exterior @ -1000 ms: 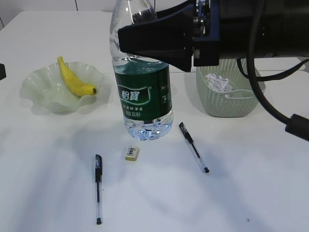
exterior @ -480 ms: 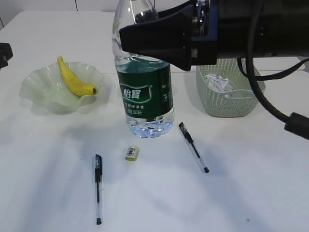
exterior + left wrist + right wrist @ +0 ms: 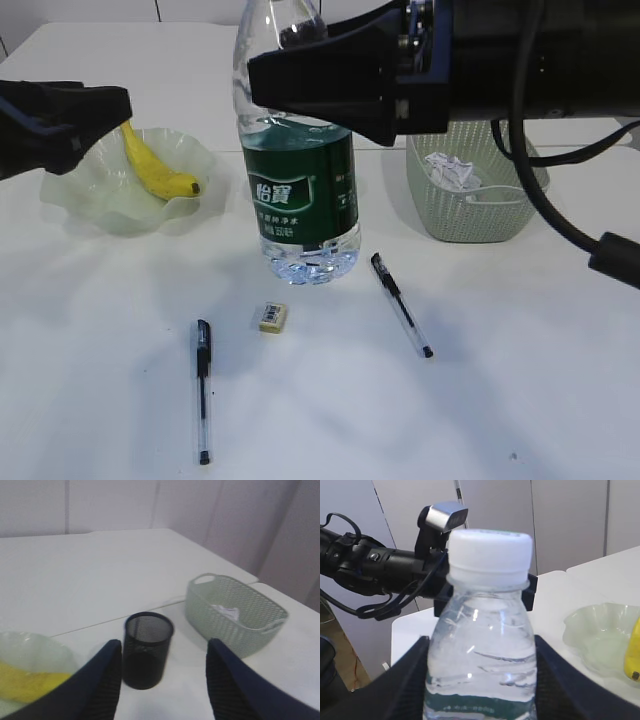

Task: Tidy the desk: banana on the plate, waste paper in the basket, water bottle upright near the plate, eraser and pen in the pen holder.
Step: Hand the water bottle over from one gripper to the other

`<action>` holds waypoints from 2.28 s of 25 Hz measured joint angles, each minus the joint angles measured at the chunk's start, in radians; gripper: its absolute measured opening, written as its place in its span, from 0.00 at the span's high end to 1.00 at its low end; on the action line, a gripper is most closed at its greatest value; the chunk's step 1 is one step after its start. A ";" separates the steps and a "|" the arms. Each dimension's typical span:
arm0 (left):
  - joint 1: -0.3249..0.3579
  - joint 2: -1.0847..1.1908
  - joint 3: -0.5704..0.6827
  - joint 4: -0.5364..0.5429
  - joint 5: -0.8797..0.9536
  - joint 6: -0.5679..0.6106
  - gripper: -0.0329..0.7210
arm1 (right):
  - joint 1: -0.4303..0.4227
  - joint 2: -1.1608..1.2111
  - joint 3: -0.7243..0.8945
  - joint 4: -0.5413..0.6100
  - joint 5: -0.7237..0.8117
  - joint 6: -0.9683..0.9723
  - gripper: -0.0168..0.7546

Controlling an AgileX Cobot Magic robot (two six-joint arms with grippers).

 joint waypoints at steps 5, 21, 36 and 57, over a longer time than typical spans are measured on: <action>0.000 0.002 0.000 0.304 -0.128 -0.210 0.45 | 0.000 0.000 0.000 0.015 -0.002 0.000 0.45; 0.000 0.002 0.000 0.647 -0.434 -0.439 0.45 | 0.000 0.000 0.000 0.020 -0.002 0.000 0.48; 0.000 0.105 0.000 0.608 -0.600 -0.532 0.12 | 0.000 0.000 0.000 0.020 0.017 -0.002 0.49; -0.118 0.120 0.000 0.520 -0.616 -0.556 0.09 | 0.054 0.000 0.000 0.020 0.057 -0.002 0.49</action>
